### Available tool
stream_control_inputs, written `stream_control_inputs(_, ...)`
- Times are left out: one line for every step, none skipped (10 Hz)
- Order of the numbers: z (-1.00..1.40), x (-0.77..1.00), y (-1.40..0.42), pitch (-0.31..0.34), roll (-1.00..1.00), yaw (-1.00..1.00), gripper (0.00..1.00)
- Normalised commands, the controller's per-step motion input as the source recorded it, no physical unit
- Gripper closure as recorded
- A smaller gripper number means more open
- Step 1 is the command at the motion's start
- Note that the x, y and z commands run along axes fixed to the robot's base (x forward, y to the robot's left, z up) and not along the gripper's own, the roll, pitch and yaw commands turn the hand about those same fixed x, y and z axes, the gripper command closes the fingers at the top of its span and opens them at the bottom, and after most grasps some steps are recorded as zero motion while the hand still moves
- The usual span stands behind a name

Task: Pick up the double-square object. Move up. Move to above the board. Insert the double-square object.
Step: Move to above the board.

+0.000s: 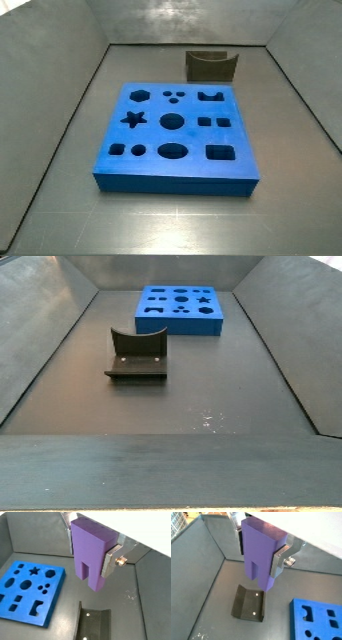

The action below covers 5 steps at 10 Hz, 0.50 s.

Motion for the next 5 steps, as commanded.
stream_control_inputs(0.61, 0.07, -0.05, 0.125, 0.1, 0.05, 1.0)
stream_control_inputs(0.45, 0.05, -0.04, 0.117, 0.1, 0.05, 1.0)
stream_control_inputs(0.24, 0.04, -0.03, 0.116, 0.1, 0.05, 1.0)
stream_control_inputs(0.0, -0.32, -1.0, 0.083, 0.03, -1.0, 1.0)
stream_control_inputs(-0.01, -0.32, -1.0, 0.076, 0.03, -1.0, 1.0)
